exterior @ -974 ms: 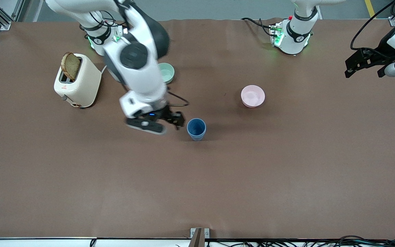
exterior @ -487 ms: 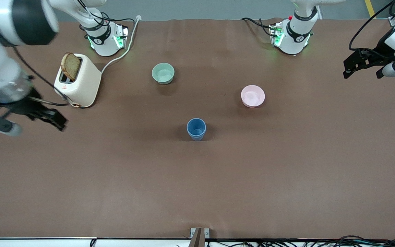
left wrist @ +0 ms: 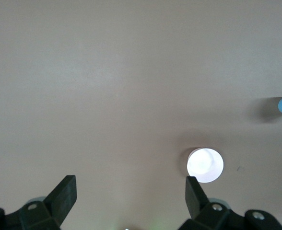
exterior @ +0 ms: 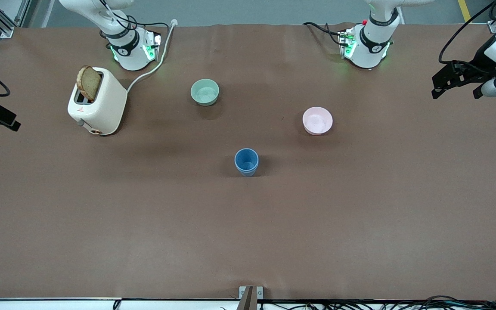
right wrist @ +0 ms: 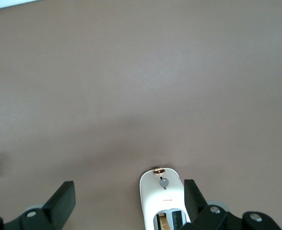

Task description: Stack blue cups with both arms

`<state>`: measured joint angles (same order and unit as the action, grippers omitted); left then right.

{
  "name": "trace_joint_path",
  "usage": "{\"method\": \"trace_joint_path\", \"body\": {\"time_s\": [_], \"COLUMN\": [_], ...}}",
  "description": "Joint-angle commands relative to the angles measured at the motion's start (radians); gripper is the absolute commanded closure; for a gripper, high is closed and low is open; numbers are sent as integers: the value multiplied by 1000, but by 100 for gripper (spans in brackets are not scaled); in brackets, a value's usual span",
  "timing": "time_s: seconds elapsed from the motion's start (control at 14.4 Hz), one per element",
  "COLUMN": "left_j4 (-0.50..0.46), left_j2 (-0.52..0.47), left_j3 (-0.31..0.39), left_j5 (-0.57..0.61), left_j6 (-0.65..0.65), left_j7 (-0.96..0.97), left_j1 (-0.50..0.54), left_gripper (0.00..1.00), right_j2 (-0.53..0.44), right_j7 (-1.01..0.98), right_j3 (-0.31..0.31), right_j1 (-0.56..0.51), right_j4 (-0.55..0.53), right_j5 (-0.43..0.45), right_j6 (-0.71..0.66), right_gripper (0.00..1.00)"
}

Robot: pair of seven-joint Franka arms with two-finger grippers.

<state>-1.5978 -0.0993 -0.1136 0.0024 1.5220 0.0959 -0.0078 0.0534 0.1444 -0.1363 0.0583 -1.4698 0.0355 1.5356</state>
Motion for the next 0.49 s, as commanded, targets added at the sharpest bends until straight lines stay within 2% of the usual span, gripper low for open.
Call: {"method": "trace_joint_path", "body": {"time_s": [0.0, 0.07, 0.21, 0.42], "left_j4": [22, 22, 24, 22], "left_j2": [7, 7, 9, 9], "left_j3": [-1, -1, -1, -1], "left_j5": [-1, -1, -1, -1], "left_j6": [-3, -3, -3, -3], "left_j7": [-11, -11, -11, -11], "left_j1": [6, 6, 6, 6], "left_gripper": [0, 0, 0, 0], "right_j2": [-26, -23, -23, -23], "right_j7": [-3, -3, -12, -20], "right_j3": [33, 35, 29, 27], "right_j1": [-21, -24, -28, -21], "right_j4": [-41, -38, -30, -21], "right_j5": [-14, -16, -80, -74], "right_j6": [17, 18, 20, 11], "right_gripper": [0, 0, 0, 0]}}
